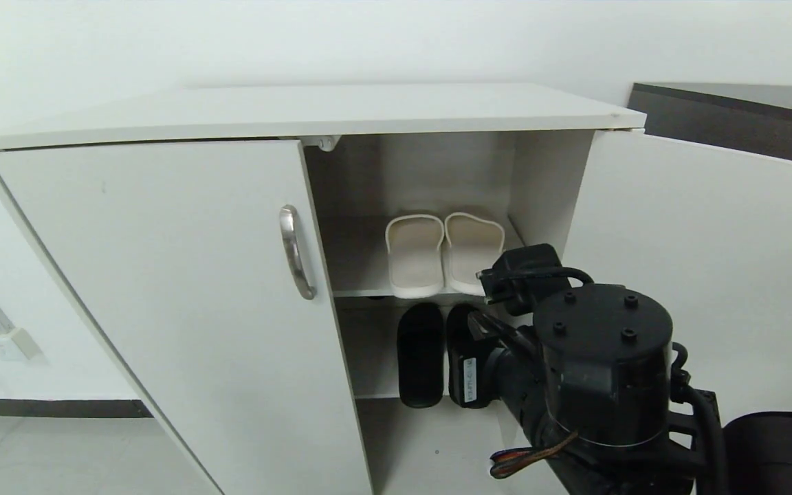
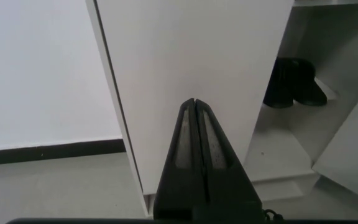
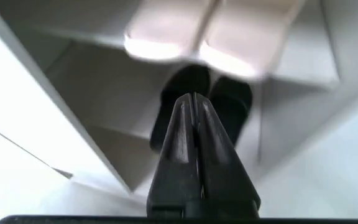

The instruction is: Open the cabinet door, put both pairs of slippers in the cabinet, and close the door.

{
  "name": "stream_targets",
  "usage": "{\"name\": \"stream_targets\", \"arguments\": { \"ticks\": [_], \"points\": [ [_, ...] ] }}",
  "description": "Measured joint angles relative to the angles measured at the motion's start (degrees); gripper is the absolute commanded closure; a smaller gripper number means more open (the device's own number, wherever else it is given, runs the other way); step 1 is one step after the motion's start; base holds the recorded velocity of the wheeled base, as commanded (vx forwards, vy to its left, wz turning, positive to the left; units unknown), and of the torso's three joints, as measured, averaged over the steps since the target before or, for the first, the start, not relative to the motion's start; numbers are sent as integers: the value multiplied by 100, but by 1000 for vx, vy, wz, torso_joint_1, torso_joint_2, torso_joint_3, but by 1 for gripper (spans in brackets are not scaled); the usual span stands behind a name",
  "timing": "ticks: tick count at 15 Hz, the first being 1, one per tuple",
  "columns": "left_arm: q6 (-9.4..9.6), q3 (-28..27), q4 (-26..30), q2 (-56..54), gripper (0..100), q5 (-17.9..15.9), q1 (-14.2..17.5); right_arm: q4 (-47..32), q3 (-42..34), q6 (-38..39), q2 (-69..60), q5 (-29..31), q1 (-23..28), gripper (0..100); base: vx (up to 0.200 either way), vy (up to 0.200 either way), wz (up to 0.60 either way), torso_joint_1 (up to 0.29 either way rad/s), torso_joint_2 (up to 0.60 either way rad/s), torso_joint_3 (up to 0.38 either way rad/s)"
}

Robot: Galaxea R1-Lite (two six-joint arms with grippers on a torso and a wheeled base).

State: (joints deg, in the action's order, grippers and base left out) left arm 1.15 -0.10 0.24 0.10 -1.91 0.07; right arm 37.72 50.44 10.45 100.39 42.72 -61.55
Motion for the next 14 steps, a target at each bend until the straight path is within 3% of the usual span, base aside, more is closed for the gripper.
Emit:
{"name": "stream_targets", "arguments": {
  "ticks": [13,14],
  "points": [
    [-28,0,-2,0,100,0,0,101,-26,-73,96,-22,4,100,-200,0,0,1,5,3],
    [-26,0,0,0,100,-2,0,98,-39,-117,107,-22,22,100,0,0,0,0,0,0]
  ]
}}
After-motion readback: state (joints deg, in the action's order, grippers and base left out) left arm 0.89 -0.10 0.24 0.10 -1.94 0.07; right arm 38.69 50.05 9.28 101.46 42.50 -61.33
